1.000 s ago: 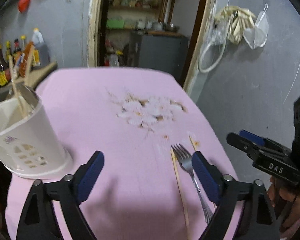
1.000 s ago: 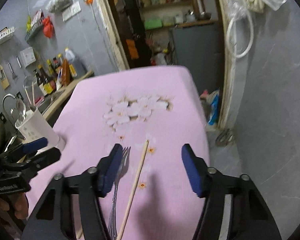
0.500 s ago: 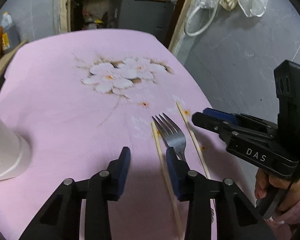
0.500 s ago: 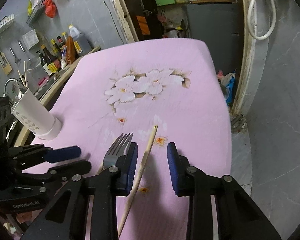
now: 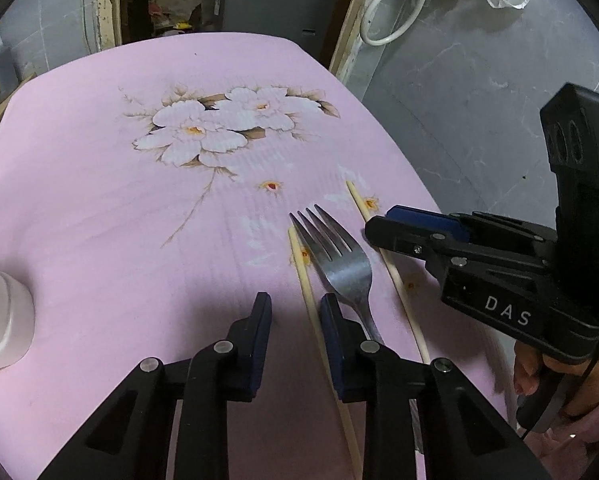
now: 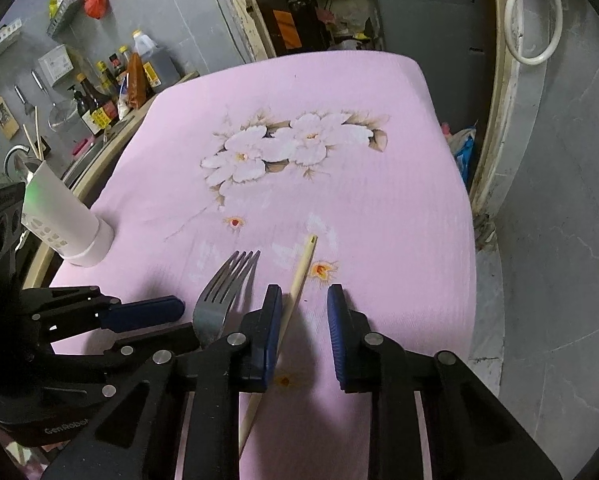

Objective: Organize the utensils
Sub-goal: 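Close the left tool on a wooden chopstick while the right tool grasps another chopstick, then lift both chopsticks and carry both tools over the white holder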

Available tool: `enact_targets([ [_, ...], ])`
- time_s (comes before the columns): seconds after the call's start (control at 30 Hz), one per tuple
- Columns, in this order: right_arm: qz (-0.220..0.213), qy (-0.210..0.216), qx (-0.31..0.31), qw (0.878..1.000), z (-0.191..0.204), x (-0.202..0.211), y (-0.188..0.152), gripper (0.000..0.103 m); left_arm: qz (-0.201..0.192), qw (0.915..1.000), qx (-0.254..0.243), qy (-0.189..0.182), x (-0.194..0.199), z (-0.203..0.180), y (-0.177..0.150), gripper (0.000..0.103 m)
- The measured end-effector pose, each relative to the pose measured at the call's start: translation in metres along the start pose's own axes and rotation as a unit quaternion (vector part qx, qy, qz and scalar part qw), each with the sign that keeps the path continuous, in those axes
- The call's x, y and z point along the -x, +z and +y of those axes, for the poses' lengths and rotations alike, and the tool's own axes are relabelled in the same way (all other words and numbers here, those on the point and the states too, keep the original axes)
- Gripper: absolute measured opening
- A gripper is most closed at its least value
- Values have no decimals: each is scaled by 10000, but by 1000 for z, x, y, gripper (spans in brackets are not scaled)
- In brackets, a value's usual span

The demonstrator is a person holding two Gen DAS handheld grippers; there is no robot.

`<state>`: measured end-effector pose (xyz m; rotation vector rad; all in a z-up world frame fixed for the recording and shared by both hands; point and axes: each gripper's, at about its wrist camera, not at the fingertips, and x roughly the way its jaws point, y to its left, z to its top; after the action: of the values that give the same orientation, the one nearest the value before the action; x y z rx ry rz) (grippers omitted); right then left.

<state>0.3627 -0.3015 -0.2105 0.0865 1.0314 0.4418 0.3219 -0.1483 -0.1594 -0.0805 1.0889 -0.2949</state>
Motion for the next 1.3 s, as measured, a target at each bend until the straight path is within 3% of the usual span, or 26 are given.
enact_targets([
  [0.2, 422, -99, 98, 9990, 5, -9, 12, 21, 128, 9998, -134, 56, -5, -4, 7, 23],
  [0.37, 778, -336, 163, 9963, 12, -15, 20, 21, 227, 9997, -41, 24, -8, -1, 11, 8],
  [0.53, 821, -617, 302, 9943, 23, -18, 20, 17, 269, 9994, 170, -109, -7, 4, 11, 7],
  [0.6, 820, -548, 109, 9951, 19, -16, 20, 9, 254, 9993, 265, -121, -5, 6, 10, 7],
  [0.8, 876, -24, -604, 9943, 0, -10, 18, 5, 126, 9987, 489, -87, 12, 11, 0, 6],
  [1.0, 625, 252, -752, 9949, 1, 11, 4, 4, -164, 9973, 712, -73, 40, 20, -3, 6],
  [1.3, -222, 371, -795, 9959, 0, 61, 3, 4, -688, 9952, 702, -33, 92, 27, -14, 7],
])
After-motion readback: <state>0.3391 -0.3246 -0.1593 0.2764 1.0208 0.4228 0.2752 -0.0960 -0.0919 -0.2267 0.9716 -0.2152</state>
